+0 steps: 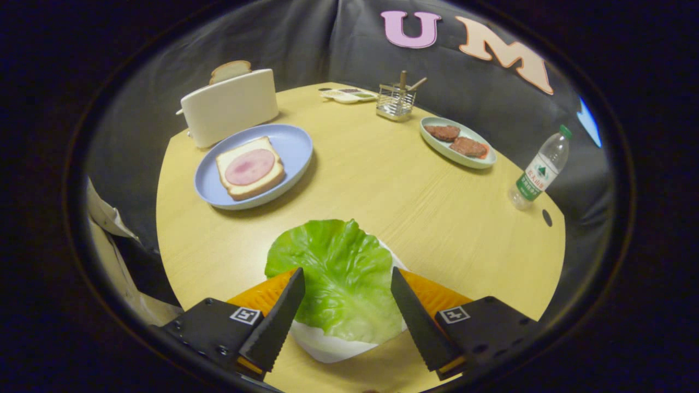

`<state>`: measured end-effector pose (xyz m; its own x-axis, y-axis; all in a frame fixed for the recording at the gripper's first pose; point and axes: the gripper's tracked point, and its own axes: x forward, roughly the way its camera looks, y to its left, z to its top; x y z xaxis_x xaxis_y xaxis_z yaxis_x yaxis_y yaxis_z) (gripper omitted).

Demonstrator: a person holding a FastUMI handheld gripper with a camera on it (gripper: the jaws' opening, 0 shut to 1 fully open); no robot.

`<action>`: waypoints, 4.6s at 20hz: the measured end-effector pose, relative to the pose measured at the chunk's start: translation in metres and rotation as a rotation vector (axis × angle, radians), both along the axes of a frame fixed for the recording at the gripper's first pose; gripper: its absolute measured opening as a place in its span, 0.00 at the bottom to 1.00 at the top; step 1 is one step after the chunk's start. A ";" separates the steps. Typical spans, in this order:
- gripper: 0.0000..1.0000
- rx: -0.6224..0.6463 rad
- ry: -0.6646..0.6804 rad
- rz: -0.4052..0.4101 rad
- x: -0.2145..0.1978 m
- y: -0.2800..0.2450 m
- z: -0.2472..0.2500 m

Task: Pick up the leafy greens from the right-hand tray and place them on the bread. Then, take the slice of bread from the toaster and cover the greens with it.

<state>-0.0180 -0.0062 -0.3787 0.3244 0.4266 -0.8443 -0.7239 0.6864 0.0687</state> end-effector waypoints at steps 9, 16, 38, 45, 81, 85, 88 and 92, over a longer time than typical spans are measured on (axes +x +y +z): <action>0.73 0.010 0.078 -0.062 -0.006 -0.004 -0.015; 0.12 -0.040 0.059 -0.117 -0.002 -0.003 -0.010; 0.12 0.041 -0.117 -0.088 -0.006 0.090 0.113; 0.12 0.080 -0.112 -0.014 -0.006 0.153 0.122; 0.64 0.080 0.034 0.137 -0.020 0.261 0.052; 0.96 0.087 0.021 0.120 -0.016 0.261 0.056; 1.00 0.095 0.009 0.096 -0.013 0.260 0.068; 1.00 0.120 -0.025 0.069 -0.005 0.264 0.097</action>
<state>-0.0227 0.2582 -0.2815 0.3109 0.5460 -0.7779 -0.7715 0.6230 0.1290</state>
